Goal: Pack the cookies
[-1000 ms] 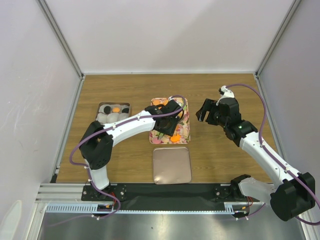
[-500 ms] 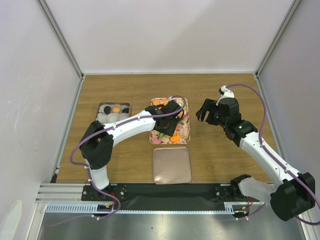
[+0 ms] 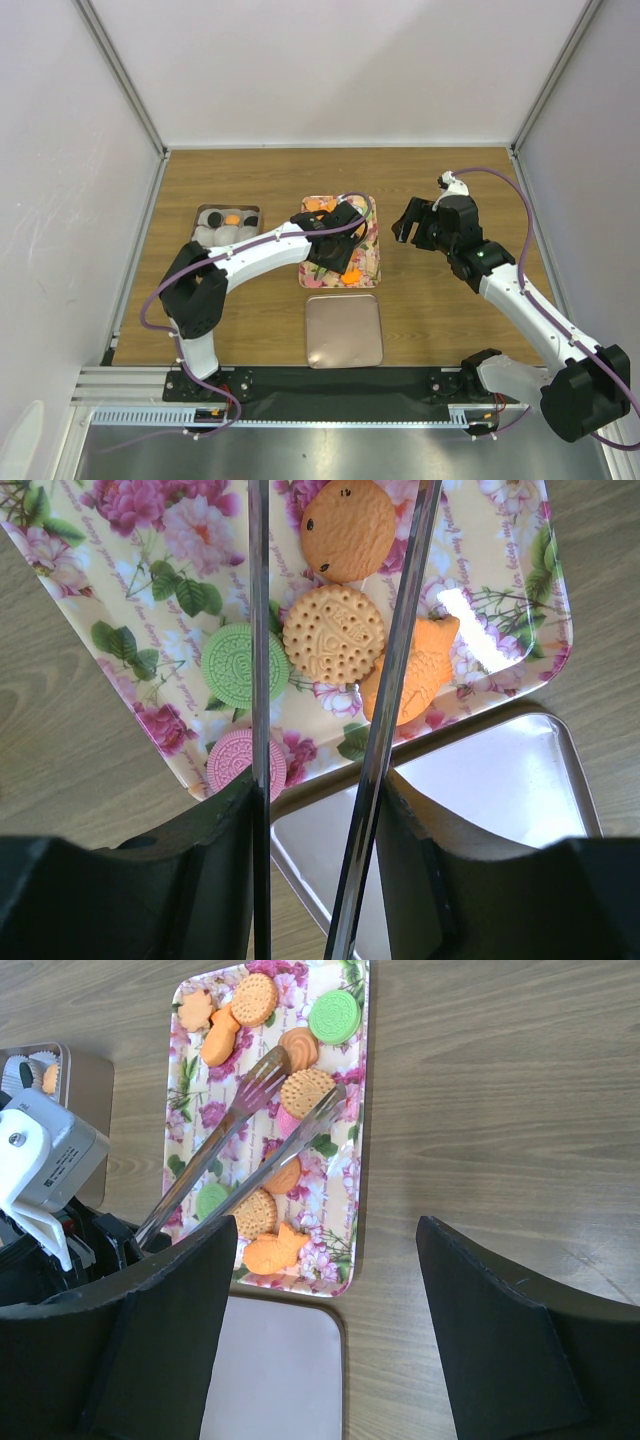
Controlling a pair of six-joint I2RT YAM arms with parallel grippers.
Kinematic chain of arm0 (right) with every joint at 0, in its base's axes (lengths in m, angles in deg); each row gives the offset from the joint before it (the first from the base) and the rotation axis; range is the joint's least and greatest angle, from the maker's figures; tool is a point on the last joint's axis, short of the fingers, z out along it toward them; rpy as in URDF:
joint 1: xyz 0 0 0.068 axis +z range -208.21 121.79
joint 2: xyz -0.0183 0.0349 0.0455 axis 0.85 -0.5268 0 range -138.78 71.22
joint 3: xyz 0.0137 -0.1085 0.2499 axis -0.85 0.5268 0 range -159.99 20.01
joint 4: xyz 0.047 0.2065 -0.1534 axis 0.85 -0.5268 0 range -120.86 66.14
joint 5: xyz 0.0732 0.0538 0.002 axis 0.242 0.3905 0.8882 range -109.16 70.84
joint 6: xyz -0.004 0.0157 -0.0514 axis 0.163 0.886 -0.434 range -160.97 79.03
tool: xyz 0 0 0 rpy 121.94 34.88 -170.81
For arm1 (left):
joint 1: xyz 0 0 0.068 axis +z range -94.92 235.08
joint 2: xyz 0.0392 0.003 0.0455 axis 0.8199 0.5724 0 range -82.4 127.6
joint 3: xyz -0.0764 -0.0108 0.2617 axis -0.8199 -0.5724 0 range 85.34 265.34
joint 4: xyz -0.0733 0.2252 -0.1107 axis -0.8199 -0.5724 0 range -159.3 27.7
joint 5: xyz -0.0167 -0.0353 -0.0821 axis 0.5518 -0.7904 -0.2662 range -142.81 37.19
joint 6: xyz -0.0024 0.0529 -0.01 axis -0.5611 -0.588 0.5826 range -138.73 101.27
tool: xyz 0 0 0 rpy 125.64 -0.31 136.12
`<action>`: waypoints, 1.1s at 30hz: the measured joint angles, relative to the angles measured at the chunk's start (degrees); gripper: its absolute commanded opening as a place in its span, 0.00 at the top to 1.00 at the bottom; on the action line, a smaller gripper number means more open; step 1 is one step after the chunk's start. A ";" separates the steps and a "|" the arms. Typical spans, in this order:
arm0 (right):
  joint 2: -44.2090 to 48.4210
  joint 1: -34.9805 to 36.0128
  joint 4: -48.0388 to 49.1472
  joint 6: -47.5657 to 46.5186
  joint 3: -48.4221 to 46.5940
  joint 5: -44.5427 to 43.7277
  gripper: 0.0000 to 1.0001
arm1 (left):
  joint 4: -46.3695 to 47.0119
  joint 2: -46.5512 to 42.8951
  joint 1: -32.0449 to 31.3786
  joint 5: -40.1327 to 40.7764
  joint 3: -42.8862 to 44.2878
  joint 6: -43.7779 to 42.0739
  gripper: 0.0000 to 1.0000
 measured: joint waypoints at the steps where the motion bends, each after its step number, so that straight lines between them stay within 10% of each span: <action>1: 0.00 0.00 0.00 0.00 0.00 0.00 0.22 | 0.00 0.00 0.00 0.00 0.00 0.00 0.51; 33: 0.00 -0.02 0.00 0.00 0.00 0.00 0.22 | -0.85 -2.19 1.90 2.54 1.38 -0.22 0.58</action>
